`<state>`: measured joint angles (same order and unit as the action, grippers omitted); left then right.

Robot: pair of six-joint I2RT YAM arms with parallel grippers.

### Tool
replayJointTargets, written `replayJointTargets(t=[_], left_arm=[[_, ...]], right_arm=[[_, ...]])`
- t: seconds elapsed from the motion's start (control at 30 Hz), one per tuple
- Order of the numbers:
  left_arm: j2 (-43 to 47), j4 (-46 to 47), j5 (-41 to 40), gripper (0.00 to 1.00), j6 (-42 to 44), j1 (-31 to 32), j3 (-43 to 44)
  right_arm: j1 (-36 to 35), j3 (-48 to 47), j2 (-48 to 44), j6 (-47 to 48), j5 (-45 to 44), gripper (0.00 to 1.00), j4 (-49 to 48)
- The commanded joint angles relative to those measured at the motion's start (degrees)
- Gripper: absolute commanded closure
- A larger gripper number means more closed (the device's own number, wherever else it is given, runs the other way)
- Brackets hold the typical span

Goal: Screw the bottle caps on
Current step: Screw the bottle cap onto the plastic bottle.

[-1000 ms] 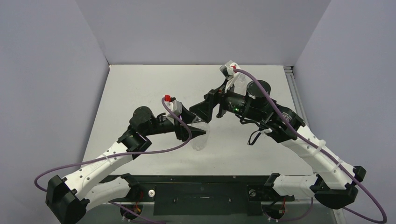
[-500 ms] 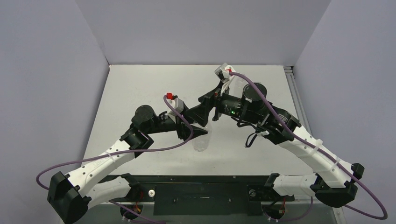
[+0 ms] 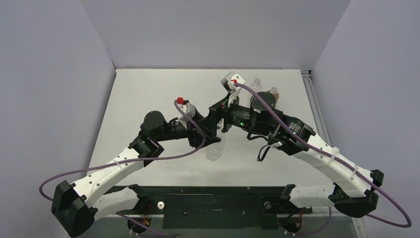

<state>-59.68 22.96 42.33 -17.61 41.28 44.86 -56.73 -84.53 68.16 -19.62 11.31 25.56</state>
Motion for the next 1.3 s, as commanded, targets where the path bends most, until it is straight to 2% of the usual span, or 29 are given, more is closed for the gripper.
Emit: replayJointTargets(t=[0.0, 0.57, 1.27], left_arm=[[-0.66, 2.58, 1.02, 1.0, -0.82, -0.42, 3.03], [-1.32, 1.65, 0.43, 1.0, -2.77, -2.83, 3.04], [0.82, 1.59, 2.93, 1.0, -0.7, -2.8, 2.8]], right_arm=[[-1.2, -2.86, 0.38, 2.12, -2.81, 0.14, -0.08], [-2.96, -3.23, 0.11, 2.85, -3.85, 0.14, 1.69], [-2.94, -4.47, 2.63, 2.12, -4.01, 0.14, 3.68]])
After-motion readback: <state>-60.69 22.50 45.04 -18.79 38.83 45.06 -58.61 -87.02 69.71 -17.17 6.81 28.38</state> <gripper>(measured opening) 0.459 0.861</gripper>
